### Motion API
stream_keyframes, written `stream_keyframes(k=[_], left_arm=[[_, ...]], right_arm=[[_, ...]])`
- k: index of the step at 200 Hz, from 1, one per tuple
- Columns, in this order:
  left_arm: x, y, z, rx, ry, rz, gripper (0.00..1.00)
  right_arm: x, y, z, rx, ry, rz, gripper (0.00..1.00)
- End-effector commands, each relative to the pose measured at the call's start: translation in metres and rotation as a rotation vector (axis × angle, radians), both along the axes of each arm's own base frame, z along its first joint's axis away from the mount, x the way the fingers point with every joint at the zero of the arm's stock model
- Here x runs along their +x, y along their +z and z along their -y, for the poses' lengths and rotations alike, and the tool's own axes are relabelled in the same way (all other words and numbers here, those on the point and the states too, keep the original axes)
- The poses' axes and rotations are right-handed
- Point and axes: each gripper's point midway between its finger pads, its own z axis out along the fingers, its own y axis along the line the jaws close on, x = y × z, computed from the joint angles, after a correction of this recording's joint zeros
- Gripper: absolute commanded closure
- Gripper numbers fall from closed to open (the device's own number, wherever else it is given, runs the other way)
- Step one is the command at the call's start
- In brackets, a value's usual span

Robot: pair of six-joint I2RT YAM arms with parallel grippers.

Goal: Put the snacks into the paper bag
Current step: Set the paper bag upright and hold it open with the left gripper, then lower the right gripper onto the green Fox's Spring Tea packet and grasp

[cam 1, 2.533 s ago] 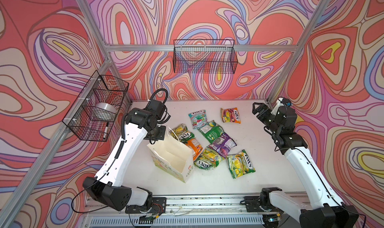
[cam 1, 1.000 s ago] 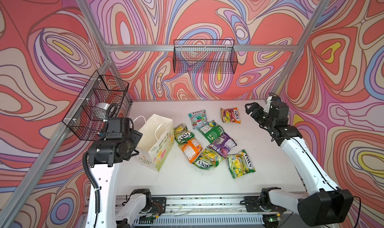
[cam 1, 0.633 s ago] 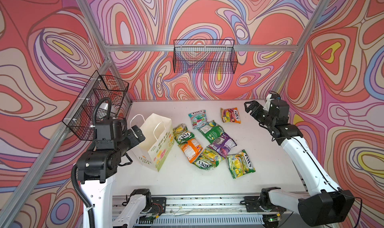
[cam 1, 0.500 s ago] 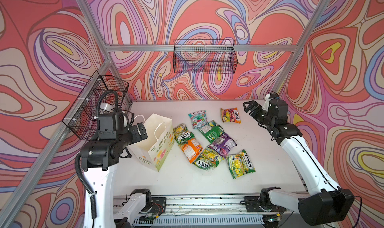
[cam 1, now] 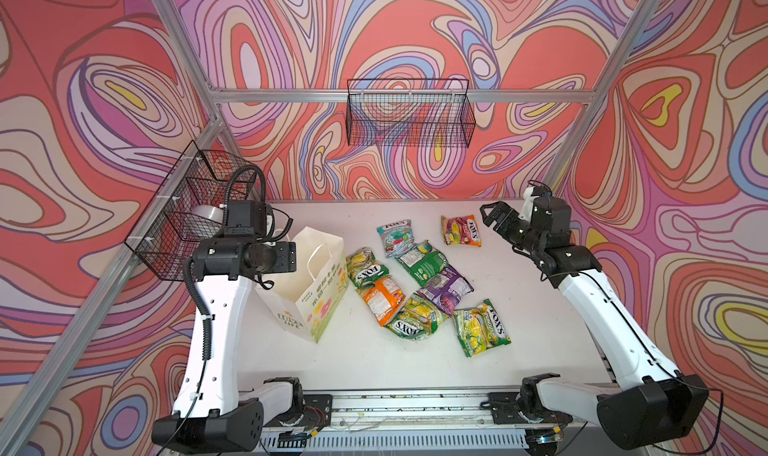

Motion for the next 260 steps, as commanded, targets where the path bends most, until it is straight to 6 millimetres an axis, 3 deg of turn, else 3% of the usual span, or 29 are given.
stream_keyframes(k=[1,40,105,156,192,260], left_arm=[[0.009,-0.01,-0.005,0.021,0.016,-0.012,0.23],[0.018,-0.039,-0.003,0.001,0.017,-0.075,0.39],[0.012,-0.057,0.006,-0.087,0.062,-0.12,1.0],[-0.004,-0.035,0.004,-0.15,0.187,0.006,1.0],[-0.005,-0.027,0.006,-0.226,0.275,0.015,1.0],[0.019,-0.026,0.036,-0.476,0.217,0.085,1.0]], right_arm=[[-0.004,0.005,-0.001,-0.021,0.003,0.011,0.02],[-0.007,0.0,-0.005,-0.038,0.009,-0.005,0.02],[-0.028,-0.026,-0.005,-0.092,0.028,-0.117,0.01],[-0.039,-0.04,-0.006,-0.118,0.017,-0.187,0.02],[-0.055,-0.069,0.009,-0.162,-0.059,-0.361,0.02],[-0.139,-0.146,0.024,-0.089,-0.149,-0.631,0.02]])
